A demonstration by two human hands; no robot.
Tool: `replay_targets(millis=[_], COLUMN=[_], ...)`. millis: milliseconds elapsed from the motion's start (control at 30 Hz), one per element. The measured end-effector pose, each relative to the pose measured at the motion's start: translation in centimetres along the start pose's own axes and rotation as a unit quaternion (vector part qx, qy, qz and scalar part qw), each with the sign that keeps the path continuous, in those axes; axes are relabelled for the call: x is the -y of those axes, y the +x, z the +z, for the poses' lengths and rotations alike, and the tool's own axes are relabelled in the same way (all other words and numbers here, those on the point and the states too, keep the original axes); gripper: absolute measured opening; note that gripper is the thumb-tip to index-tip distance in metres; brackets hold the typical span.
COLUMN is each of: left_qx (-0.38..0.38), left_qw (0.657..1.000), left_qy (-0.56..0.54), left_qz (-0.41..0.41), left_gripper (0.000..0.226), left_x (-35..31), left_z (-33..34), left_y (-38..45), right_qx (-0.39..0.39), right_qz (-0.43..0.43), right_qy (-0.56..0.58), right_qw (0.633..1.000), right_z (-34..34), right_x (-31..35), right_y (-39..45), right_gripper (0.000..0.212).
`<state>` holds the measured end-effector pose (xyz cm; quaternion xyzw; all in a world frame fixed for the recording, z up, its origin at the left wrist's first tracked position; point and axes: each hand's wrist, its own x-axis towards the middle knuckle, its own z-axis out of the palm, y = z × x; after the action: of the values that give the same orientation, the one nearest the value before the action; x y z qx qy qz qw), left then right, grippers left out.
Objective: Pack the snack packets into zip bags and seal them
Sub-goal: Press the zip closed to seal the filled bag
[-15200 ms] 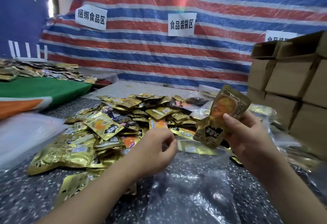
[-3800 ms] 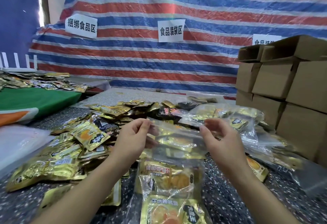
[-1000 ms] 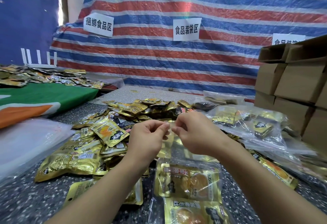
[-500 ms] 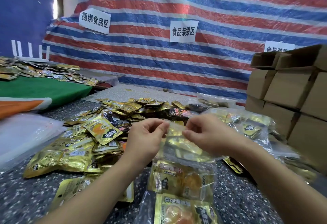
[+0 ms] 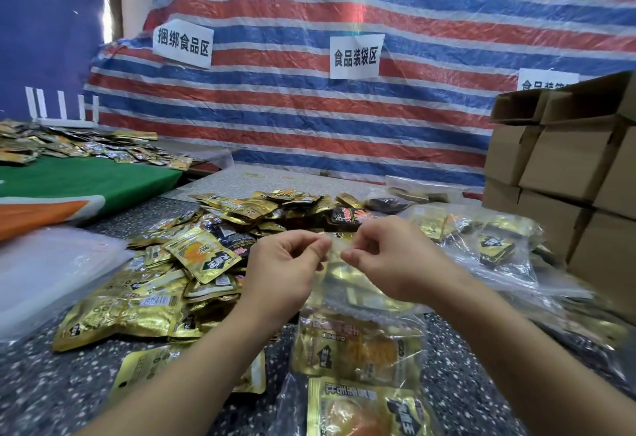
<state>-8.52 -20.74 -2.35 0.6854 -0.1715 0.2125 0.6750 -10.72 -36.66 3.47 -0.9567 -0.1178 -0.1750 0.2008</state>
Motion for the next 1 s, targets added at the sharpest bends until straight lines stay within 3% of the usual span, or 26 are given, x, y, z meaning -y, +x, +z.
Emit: replay_targets(millis=[600,1000], left_qx=[-0.026,-0.059], left_qw=[1.000,0.997], left_qy=[0.005,-0.035], left_qz=[0.008,0.031], left_gripper=[0.019,0.011], left_x=[-0.4,-1.7], left_z=[-0.3,-0.5], left_y=[0.0,0.1], right_qx=[0.038,-0.046], right_qz=[0.027,0.020], right_qy=[-0.012,0.034], right_qw=[0.999,0.998], right_z=[-3.4,-5.6], right_x=[-3.1,-5.6], right_y=[-2.4,-5.6], right_gripper=[0.025,0.022])
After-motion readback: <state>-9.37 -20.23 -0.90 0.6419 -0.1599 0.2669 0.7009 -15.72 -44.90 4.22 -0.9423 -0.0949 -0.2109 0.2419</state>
